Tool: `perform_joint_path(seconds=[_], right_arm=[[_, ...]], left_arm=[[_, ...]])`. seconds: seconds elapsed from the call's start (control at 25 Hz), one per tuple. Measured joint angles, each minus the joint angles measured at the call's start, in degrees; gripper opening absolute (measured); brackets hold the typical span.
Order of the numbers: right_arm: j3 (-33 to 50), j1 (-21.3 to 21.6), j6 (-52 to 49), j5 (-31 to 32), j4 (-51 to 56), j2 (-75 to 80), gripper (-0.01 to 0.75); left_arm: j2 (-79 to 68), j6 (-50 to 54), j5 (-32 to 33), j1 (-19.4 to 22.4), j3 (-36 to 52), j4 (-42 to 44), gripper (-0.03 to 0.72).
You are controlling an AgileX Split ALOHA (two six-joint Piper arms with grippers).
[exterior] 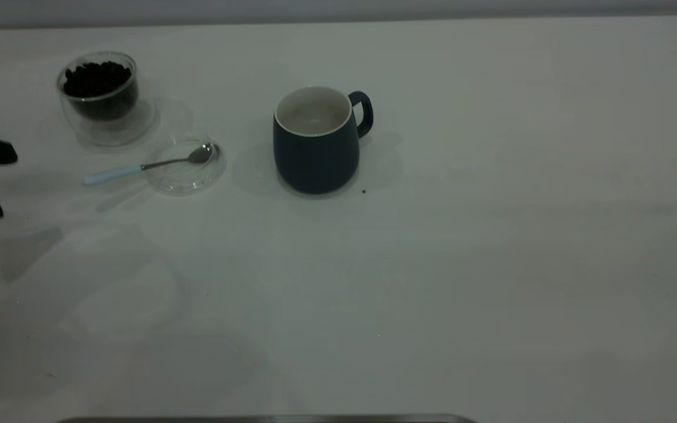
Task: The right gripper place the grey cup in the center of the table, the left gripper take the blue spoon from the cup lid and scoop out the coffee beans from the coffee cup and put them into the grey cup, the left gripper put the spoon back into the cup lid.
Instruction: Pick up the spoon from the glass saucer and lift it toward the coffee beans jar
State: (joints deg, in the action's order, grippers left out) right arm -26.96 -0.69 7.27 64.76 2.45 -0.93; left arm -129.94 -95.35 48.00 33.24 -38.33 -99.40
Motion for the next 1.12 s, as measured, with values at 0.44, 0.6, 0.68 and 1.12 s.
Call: perform_joint_path(seconds=[0.44,0.6,0.68,1.12], right_arm=[[0.0,0.0,0.0,0.0,0.0,0.0,0.459],[0.0,0.0,0.0,0.0,0.0,0.0,0.459],[0.0,0.0,0.0,0.0,0.0,0.0,0.459],[0.0,0.0,0.0,0.0,0.0,0.0,0.459]], left_arm=[[-15.35,-4.36,12.17,-1.16,-9.63,-0.58,0.699],[-18.46,-3.29,14.2,-3.81,-12.75,-0.58,0.698],[-19.08,-2.36,14.53,-4.91,-14.18,-0.56,0.696],[-19.77,10.49,14.31,-10.75,-25.21,6.65,0.672]])
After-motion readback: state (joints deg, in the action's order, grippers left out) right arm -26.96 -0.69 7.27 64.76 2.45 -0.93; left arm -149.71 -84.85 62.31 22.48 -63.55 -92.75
